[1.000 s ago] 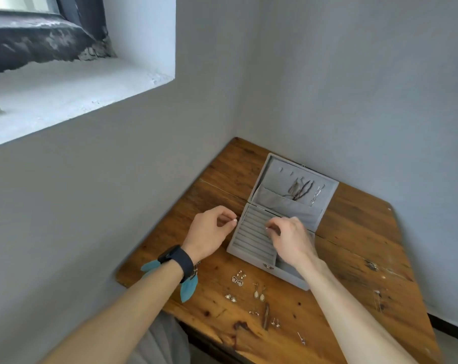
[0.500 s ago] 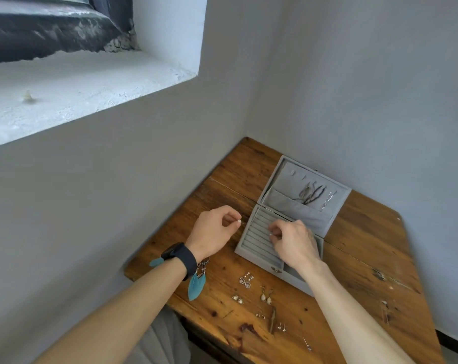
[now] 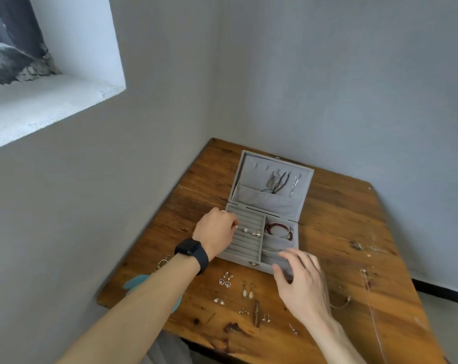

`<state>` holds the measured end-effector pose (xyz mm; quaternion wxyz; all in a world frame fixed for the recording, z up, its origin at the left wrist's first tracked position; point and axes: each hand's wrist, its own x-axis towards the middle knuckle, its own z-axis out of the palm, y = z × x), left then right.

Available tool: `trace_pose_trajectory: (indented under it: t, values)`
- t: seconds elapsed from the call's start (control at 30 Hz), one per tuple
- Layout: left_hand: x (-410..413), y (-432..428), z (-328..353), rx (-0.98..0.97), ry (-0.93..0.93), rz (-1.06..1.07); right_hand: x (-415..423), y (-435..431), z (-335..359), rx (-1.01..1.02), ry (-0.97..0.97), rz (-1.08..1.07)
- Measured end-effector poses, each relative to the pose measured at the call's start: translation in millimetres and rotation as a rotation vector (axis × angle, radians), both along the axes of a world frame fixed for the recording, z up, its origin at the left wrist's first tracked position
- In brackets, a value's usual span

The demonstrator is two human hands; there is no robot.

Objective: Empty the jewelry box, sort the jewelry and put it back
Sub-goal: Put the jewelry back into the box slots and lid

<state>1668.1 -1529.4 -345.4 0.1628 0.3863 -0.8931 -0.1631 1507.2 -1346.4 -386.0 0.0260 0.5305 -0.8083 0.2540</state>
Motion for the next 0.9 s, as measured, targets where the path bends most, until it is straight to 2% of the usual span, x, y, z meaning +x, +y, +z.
trace_pose_trajectory:
  t: [0.43, 0.77, 0.9]
  values:
    - [-18.4, -1.3, -6.2, -0.046, -0.069, -0.001, 13.6, 22.5, -22.4, 0.061, -0.064, 0.014]
    - [-19.8, 5.3, -11.6, -0.018, -0.020, 0.005, 12.3, 25.5, -30.7, 0.058, -0.084, 0.032]
    - [-16.8, 11.5, -12.4, -0.095, -0.040, -0.021, 12.2, 25.4, -32.7, 0.039, -0.089, 0.032]
